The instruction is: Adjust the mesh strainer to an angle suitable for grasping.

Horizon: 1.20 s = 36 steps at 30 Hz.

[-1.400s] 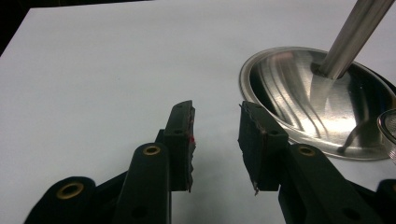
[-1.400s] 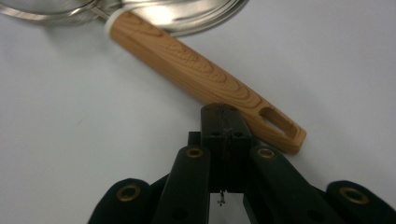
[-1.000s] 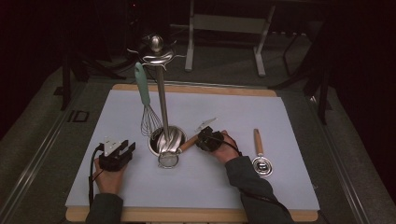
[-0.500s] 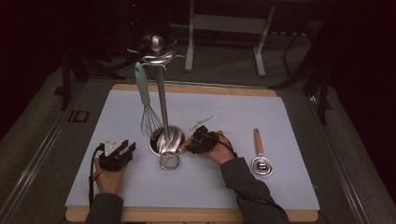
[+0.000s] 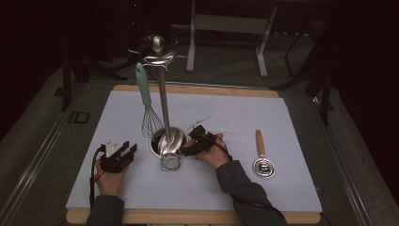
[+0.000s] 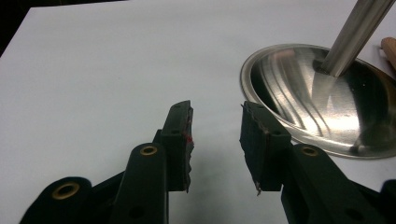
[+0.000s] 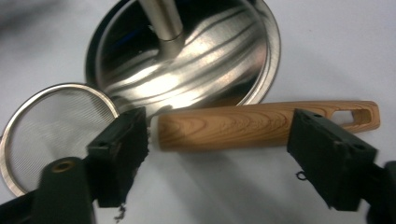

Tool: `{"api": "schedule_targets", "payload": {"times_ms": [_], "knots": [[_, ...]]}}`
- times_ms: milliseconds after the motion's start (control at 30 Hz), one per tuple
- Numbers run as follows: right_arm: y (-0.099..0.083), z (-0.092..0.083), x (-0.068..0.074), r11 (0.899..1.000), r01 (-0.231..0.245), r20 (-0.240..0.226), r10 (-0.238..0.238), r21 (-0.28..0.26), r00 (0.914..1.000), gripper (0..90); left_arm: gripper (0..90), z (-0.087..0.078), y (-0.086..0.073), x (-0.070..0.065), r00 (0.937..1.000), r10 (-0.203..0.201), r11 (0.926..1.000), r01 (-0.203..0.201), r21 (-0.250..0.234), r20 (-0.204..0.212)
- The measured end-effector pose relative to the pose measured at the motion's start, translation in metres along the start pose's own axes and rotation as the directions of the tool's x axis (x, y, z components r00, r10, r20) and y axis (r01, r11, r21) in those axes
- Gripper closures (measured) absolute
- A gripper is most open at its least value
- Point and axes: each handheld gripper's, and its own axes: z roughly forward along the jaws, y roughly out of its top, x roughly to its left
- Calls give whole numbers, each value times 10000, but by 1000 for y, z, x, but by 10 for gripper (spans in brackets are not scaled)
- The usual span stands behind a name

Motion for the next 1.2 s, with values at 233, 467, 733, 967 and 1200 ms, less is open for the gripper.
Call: {"api": "schedule_targets", "payload": {"times_ms": [233,467,733,967,1200], "knots": [[-1,8,5,9978,-658,588,658,-16,9961,131,636,0,0,0,10000,18,10000,-18,4,-9],[-2,13,7,9938,-1109,692,1102,64,9915,115,636,0,0,-1,10000,27,10000,-27,23,-38],[-3,15,3,9797,-2005,90,2005,8,9796,126,636,0,0,-1,10000,47,10000,-47,23,-38],[-4,14,-1,9722,-2337,-227,2333,-157,9721,131,636,0,0,-1,10000,51,10000,-51,30,-30],[-2,15,-1,9642,-2647,-280,2642,-176,9641,132,636,0,0,-1,10000,63,10000,-63,28,-31]]}}
